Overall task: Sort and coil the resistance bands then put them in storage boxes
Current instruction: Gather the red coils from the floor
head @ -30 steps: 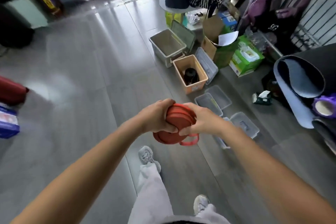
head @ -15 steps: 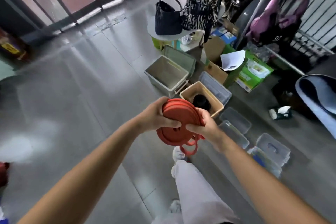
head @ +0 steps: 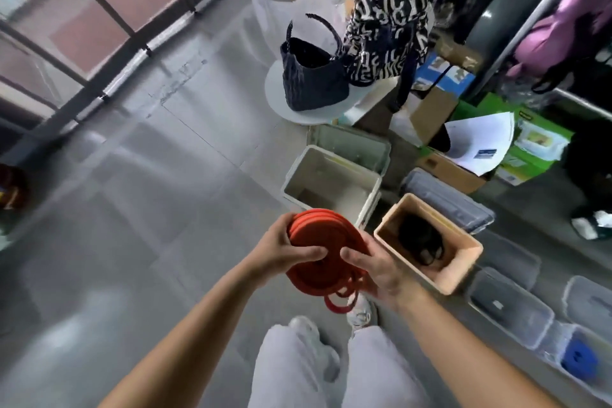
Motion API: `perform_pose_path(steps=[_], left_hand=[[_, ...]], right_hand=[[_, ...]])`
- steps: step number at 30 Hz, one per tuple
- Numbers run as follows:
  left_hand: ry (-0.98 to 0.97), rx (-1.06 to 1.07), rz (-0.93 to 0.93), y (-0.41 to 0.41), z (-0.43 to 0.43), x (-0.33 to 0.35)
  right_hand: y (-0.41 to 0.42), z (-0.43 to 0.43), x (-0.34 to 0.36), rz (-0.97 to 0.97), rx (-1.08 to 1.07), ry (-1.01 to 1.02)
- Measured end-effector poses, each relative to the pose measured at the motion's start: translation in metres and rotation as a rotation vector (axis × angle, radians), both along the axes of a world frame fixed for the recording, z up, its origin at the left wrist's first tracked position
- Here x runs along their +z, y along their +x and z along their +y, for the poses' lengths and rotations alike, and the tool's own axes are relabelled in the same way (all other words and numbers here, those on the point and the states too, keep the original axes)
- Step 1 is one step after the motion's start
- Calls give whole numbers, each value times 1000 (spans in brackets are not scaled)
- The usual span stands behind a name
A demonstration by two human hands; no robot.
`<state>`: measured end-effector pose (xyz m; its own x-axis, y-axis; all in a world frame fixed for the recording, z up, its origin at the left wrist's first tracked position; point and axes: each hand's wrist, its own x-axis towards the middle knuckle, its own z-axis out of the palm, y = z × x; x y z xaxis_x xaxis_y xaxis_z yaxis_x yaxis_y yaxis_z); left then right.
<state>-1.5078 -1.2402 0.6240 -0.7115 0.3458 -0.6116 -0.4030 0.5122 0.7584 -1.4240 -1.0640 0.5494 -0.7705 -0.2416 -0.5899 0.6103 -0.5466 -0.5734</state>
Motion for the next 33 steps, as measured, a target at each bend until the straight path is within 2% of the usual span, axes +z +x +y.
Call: perform_pose_path(steps=[6,11,14,20,25,33], left_hand=[[-31,-138,-85,-115,-7,-73],[-85,-270,-186,-198,-3,-189],[-129,-298,-228,-231,5,-268],[-89,-211,-279,-282,24,-430],[5,-138,-355,-316,47,-537],[-50,-47,-513,-331,74,-686]], right_hand=[[-87,-37,-55,-45,-292,107],[-139,-64,-166,-305,-516,236],[-169,-70,-239,-391,-545,293],[-227,-47,-395,-404,-527,349],[-269,-20,-509,-382,-502,392],[-296,-5,-649,-500,-531,425]])
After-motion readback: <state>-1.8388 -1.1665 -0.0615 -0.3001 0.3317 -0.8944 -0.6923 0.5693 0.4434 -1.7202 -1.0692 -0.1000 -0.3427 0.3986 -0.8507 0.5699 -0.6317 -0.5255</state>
